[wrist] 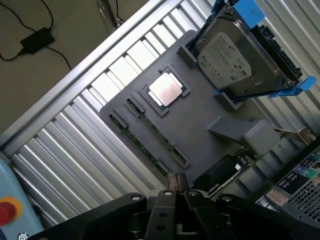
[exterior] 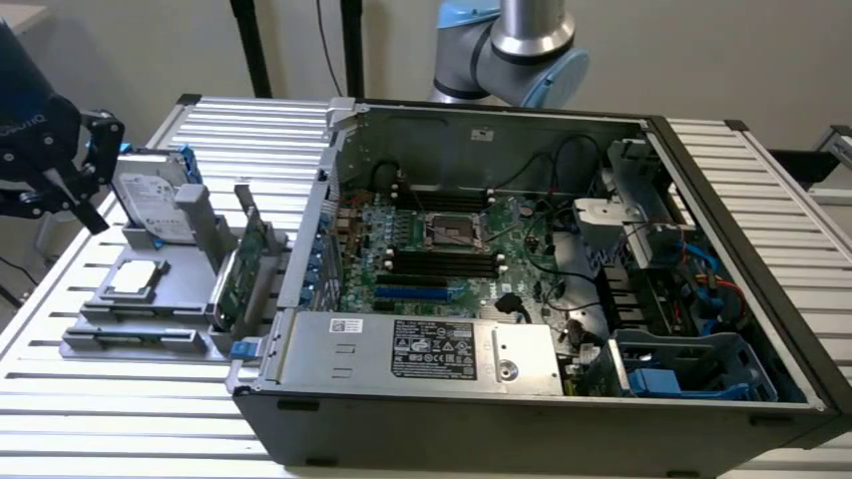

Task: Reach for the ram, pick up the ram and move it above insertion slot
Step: 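Pick up the ram and move it above insertion slot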

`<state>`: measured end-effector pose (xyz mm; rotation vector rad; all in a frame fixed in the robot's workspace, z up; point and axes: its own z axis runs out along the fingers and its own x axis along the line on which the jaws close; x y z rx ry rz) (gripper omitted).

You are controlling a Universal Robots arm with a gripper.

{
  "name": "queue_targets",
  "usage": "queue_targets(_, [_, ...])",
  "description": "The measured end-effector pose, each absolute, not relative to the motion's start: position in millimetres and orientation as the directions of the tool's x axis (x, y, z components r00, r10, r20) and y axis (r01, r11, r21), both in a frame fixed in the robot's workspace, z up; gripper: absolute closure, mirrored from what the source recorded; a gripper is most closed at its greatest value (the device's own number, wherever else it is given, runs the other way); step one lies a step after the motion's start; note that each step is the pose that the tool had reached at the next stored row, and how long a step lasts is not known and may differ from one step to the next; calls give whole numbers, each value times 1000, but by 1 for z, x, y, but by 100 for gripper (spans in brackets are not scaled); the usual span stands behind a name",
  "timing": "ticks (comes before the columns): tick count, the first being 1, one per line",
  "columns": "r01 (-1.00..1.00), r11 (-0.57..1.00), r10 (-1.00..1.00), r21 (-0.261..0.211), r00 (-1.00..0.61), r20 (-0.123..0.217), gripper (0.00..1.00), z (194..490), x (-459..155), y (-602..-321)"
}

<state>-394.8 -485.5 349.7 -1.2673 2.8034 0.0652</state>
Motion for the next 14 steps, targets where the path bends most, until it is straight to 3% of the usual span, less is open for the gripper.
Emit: queue_targets(14, [-877, 481, -873, 4, -479, -88, 89, 350, -395, -486])
